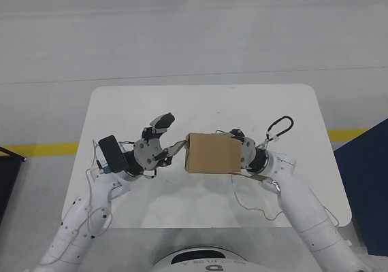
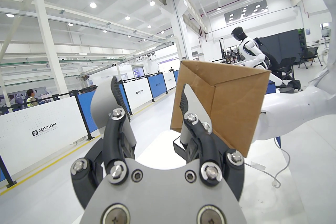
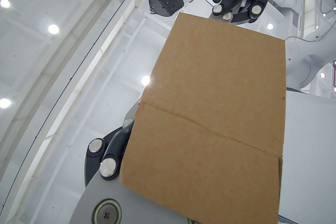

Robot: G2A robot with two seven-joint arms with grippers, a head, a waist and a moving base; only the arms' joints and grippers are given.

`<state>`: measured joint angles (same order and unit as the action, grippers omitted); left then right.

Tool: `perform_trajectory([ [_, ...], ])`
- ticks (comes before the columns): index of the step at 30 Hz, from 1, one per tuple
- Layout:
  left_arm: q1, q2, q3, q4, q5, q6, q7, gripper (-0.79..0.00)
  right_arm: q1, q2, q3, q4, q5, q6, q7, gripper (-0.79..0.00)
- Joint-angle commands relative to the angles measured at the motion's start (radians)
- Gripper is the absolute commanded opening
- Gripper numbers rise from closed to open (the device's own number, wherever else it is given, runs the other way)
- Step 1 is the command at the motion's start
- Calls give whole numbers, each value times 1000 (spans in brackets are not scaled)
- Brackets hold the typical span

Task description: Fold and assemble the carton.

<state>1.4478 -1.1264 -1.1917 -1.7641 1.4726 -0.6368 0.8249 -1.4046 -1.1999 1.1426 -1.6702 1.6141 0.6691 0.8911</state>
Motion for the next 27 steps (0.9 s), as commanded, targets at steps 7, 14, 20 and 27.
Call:
perform_trajectory([
  [7,15,4,7,-30,28,-4,-5,-175,3,-2,3,12,21,-3,-20,-785],
  [14,28,8,-37,-17,-6,26,5,-172,-2,-2,14,1,26,-1,-19,-785],
  [20,86,22,-144,15,-28,54,26,-92,-11,2,52,10,20,-27,-47,-785],
  [27,125,32,-219,30,-44,59,38,0,-79,18,176,-58,29,-86,-203,-785],
])
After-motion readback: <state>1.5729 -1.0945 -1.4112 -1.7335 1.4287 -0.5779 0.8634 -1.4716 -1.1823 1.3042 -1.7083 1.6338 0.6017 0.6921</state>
